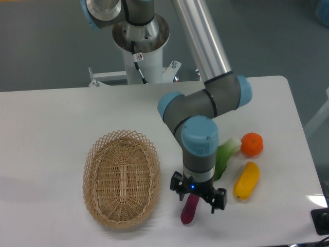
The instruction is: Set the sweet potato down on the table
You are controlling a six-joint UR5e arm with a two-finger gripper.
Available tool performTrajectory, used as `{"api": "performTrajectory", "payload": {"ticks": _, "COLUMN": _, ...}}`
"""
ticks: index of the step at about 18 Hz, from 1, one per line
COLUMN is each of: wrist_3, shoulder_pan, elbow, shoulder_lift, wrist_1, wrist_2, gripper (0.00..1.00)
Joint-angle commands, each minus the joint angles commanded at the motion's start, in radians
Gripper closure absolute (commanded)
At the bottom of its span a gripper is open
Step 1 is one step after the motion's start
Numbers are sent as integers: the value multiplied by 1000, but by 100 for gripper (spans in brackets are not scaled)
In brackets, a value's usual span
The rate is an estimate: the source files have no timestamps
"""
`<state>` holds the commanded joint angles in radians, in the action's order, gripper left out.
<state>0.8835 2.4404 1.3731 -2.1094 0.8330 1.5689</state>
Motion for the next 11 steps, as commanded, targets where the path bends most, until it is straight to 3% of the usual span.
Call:
{"api": "performTrajectory", "payload": {"ticks": 6, "wrist_3": 167, "shoulder_pan": 109, "elbow": -8, "shoulder_lift": 77, "wrist_1": 21, "wrist_2": 59, "gripper": 0}}
{"api": "performTrajectory", "payload": {"ticks": 9, "wrist_3": 242, "shoulder_pan": 175, "elbow": -3, "shoulder_lift": 123, "wrist_1": 92, "wrist_2": 57, "gripper": 0}}
{"api": "performTrajectory", "payload": {"ticks": 11, "wrist_3": 389, "shoulder_pan": 224, "elbow": -6, "shoulder_lift": 149, "wrist_1": 149, "wrist_2": 51, "gripper": 0}}
